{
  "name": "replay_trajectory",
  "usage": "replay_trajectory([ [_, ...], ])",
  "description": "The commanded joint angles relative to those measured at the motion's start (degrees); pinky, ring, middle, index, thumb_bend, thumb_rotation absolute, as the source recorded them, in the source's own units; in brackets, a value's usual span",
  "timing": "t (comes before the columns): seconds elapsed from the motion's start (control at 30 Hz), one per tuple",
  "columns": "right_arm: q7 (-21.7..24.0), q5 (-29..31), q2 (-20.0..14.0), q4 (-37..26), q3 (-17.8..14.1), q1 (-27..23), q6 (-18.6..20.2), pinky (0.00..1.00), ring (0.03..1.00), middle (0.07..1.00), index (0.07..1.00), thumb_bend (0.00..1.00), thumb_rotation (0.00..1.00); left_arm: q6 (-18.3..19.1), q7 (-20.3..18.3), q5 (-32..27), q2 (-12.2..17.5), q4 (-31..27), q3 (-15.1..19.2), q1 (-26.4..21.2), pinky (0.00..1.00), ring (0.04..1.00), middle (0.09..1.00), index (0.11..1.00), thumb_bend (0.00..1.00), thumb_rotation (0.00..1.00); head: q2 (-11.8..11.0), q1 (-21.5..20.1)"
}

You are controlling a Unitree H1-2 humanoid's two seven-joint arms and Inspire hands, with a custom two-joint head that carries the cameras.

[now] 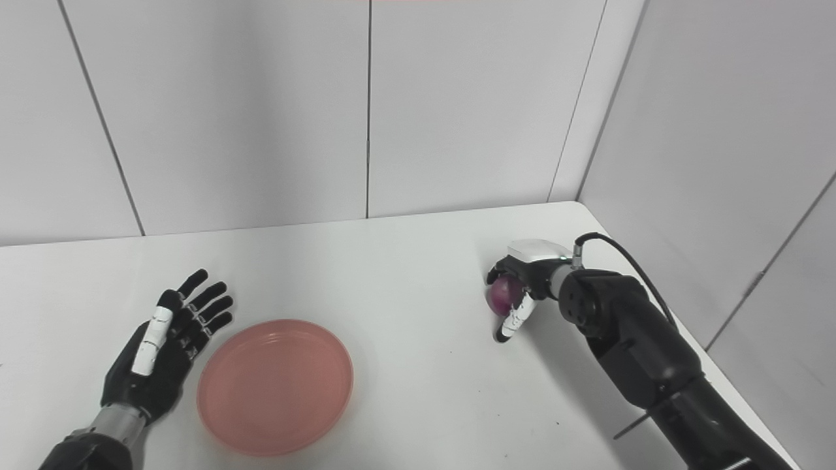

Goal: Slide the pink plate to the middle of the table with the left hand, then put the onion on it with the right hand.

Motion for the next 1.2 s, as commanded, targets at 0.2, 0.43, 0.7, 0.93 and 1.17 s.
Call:
replay_trajectory([
  [0.2, 3.7, -1.7, -2.0, 0.9, 1.3, -3.5, 3.3, 0.64, 0.751, 0.805, 0.813, 1.00, 0.27, 4.8, 2.2, 1.1, 0.3, 2.4, 0.1, 3.2, 0.88, 0.853, 0.843, 0.882, 0.81, 0.64, 0.0, 0.1],
  [0.43, 5.4, -1.8, -2.4, 1.9, 2.1, -4.3, 4.2, 0.67, 0.743, 0.780, 0.775, 1.00, 0.28, 4.9, 2.1, 0.9, 0.4, 2.3, 0.0, 3.2, 0.88, 0.852, 0.844, 0.883, 0.81, 0.65, 0.1, 0.0],
  [0.7, 5.7, -1.6, -2.7, 2.5, 2.5, -4.4, 4.2, 0.61, 0.667, 0.717, 0.714, 0.97, 0.19, 5.3, 2.1, 0.9, 0.6, 2.0, 0.0, 3.4, 0.88, 0.853, 0.843, 0.884, 0.80, 0.66, 0.2, -0.1],
  [0.93, 6.8, -1.7, -3.0, 2.8, 2.8, -4.5, 5.0, 0.60, 0.663, 0.709, 0.699, 0.97, 0.19, 5.1, 2.0, 0.8, 0.6, 2.1, 0.1, 3.4, 0.88, 0.854, 0.847, 0.885, 0.80, 0.65, 0.3, -0.2],
  [1.17, 7.1, -0.5, -3.5, 3.5, 2.8, -4.5, 4.4, 0.60, 0.660, 0.707, 0.698, 0.98, 0.18, 5.1, 1.9, 0.7, 0.6, 2.1, 0.2, 3.4, 0.88, 0.852, 0.845, 0.888, 0.79, 0.66, 0.3, -0.3],
])
